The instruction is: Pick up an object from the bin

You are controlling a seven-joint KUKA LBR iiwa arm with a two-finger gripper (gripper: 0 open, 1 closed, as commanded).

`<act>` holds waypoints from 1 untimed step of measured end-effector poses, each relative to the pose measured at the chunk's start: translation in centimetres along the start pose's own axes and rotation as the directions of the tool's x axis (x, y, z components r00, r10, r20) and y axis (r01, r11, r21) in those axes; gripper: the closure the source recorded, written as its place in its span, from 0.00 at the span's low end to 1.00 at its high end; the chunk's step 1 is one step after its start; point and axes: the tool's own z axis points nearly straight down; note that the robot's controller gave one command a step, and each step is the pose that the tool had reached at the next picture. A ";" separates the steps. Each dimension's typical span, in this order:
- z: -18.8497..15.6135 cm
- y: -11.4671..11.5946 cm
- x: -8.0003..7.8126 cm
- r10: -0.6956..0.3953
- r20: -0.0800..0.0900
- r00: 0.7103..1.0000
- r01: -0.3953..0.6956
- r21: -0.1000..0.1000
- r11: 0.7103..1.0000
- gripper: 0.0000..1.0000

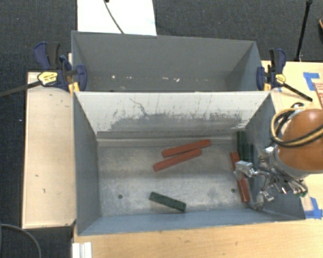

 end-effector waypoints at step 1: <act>0.1 0.6 -2.0 -0.378 -0.002 0.926 0.378 -0.010 0.926 0.00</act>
Offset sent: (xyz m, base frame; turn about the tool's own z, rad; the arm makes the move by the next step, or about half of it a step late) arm 0.0153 0.0092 -0.0015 -0.3872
